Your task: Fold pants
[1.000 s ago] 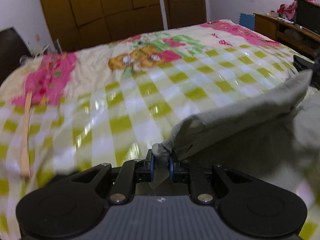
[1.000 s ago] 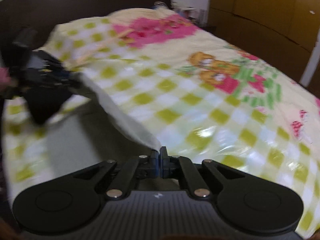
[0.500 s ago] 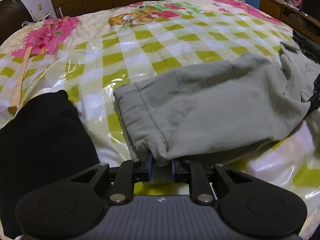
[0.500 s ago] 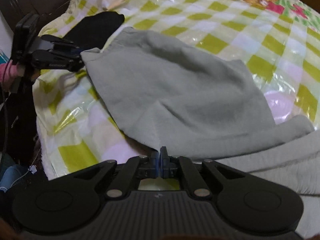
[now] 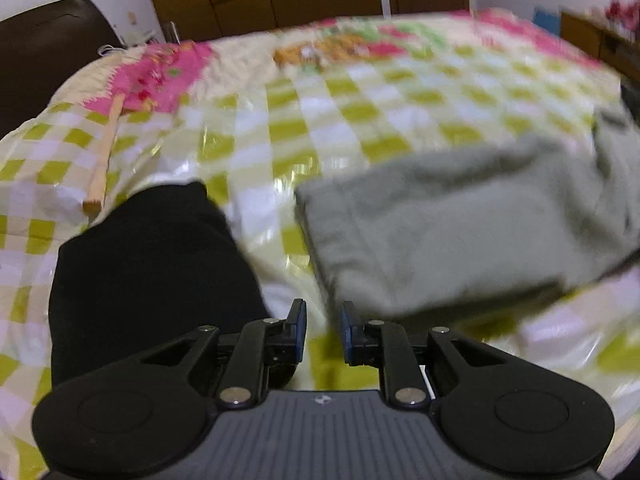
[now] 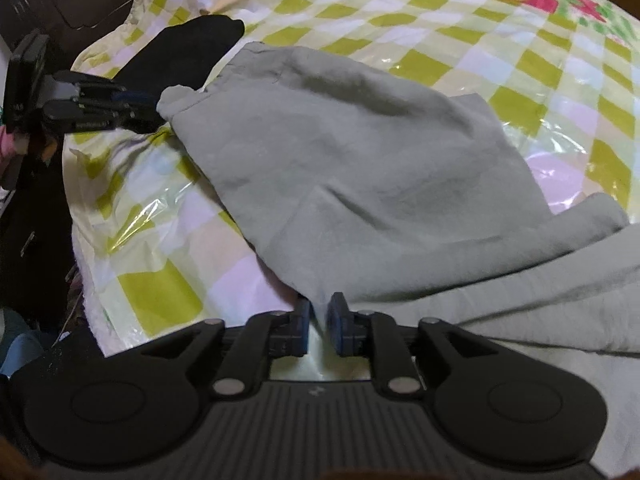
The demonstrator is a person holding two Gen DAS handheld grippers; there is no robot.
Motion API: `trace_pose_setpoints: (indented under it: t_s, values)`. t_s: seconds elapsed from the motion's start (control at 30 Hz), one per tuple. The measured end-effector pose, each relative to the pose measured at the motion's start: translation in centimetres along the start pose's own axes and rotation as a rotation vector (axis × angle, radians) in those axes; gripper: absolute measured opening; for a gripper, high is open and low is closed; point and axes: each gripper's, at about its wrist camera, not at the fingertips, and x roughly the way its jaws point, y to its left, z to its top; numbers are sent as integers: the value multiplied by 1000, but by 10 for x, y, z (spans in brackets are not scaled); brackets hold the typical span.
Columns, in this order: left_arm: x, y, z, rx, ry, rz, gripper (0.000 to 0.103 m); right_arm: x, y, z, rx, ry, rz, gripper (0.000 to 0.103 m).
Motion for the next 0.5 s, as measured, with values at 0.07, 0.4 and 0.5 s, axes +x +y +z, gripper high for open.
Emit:
trace_pose_setpoints:
  t_s: [0.07,0.4,0.5]
  values:
    - [-5,-9,9,2,-45,-31,32,-3,2,-1,7,-11,11,16]
    - [53,-70,-6,96,133,-175,36,-36,-33,-18,166,-75,-59,17]
    - [39,-78,11,113,83,-174,36,-62,-66,-24,259,-128,-120,20]
